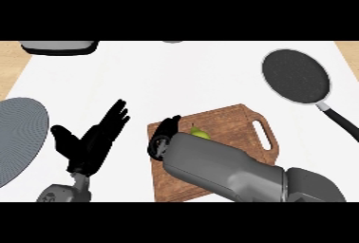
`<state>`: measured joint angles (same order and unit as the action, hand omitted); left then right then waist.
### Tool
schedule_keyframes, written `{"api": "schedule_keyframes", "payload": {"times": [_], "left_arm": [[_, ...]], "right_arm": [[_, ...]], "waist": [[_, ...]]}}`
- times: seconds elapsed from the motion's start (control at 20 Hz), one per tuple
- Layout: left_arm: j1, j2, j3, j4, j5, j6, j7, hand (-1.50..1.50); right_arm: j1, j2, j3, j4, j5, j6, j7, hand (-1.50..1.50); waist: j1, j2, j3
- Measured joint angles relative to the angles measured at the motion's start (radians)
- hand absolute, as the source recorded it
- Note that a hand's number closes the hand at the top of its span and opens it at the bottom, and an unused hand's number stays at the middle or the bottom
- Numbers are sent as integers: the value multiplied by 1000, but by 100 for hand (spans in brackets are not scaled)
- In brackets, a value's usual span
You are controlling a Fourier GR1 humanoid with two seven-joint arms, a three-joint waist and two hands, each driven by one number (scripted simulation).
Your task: Pick the pear from the cutting board and place it in the pan
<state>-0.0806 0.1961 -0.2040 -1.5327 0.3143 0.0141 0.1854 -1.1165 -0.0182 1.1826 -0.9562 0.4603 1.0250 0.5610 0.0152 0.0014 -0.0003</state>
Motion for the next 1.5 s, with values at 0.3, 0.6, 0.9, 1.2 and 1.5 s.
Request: {"api": "schedule_keyframes", "payload": {"times": [0.3,0.6,0.9,1.2,1.5], "left_arm": [[-5,-11,18,-16,-2,-2,30,0],[-2,-30,22,-11,-19,-4,21,0],[8,-40,13,-18,-37,-14,19,0],[16,-37,30,-23,-39,-24,15,0],[37,-38,54,-23,-36,2,18,0]], "right_arm": [[25,1,-17,35,107,-10,-77,-150],[47,-8,-5,72,218,-87,-198,150],[21,-19,30,102,330,-207,-370,150],[25,-17,21,159,418,-347,-474,150],[73,-87,-320,267,309,-545,-173,150]], "waist": [[-3,0,0],[2,-6,3],[8,-9,4],[8,-15,6],[-72,-19,9]]}}
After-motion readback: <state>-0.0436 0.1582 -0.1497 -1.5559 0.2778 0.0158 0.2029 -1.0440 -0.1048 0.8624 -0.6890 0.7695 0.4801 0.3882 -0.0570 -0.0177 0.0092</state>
